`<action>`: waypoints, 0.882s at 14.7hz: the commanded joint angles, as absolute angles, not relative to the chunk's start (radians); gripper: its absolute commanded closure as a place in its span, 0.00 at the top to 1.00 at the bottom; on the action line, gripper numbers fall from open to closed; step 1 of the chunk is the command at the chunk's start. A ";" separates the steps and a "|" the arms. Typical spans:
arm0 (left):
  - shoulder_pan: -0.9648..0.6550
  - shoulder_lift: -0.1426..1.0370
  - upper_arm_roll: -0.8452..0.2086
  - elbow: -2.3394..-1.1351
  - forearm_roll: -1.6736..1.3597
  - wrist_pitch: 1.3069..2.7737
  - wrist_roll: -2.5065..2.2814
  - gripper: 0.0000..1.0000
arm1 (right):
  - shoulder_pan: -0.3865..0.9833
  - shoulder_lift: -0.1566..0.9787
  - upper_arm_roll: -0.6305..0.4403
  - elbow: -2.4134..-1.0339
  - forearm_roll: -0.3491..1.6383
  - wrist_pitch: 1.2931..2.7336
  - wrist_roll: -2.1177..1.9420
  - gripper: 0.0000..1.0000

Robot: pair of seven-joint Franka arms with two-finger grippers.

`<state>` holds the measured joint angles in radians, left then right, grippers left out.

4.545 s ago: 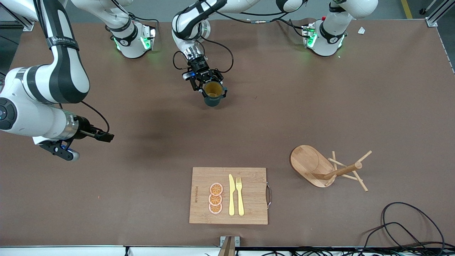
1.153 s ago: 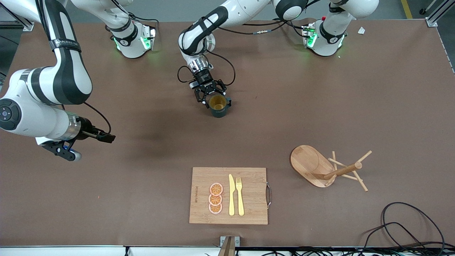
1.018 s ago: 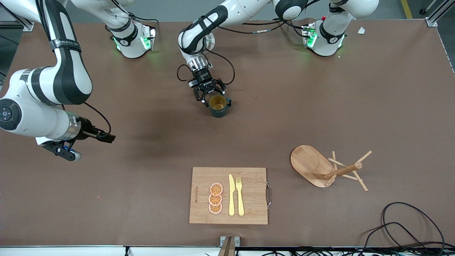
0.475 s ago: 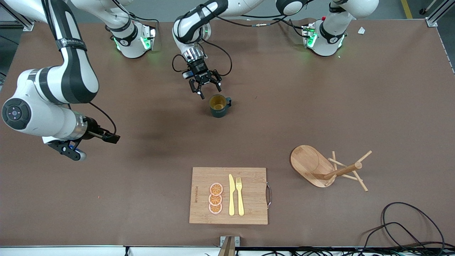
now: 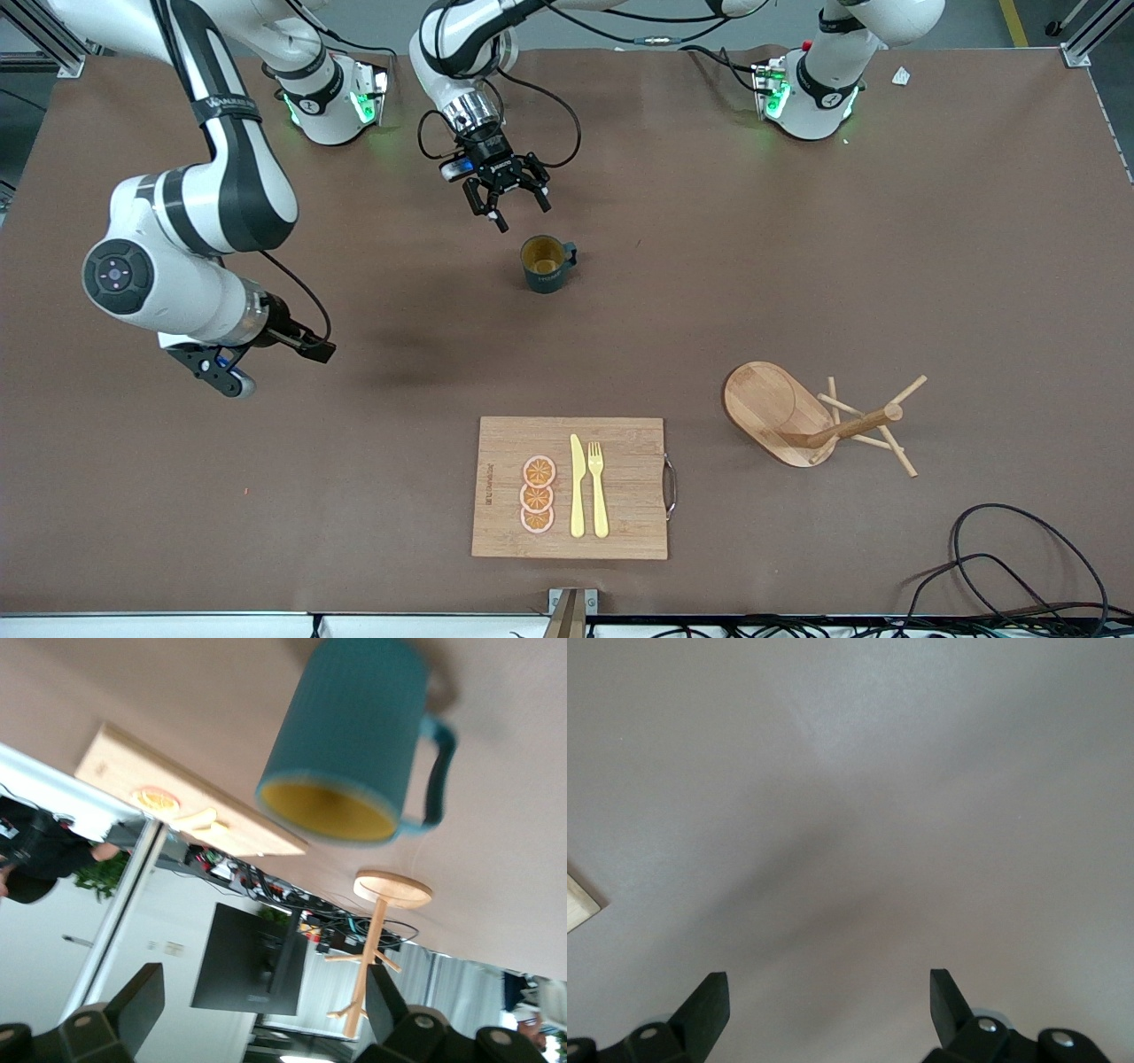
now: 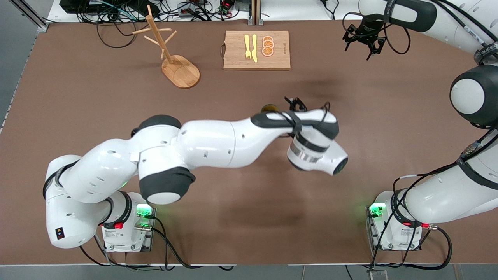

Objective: Transfer cup from left to right arm and place
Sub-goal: 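Open the left gripper and raise it off the mug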

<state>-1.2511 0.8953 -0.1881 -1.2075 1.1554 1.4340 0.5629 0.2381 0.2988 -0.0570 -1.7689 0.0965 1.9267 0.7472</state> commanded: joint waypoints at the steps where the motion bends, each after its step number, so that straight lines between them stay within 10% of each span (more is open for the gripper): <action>1: -1.151 0.790 -0.196 -1.232 1.092 1.448 0.610 1.00 | 0.264 0.287 -0.063 -1.805 0.107 1.963 0.816 1.00; 13: -0.815 0.551 -0.202 -1.267 0.956 1.649 0.724 1.00 | 0.369 0.284 -0.063 -1.914 0.193 2.111 1.061 1.00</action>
<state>-0.8610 0.6022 -0.1945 -1.2221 0.9836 1.6095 0.7239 0.3189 0.2994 -0.0566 -1.8647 0.1766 2.0674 0.9739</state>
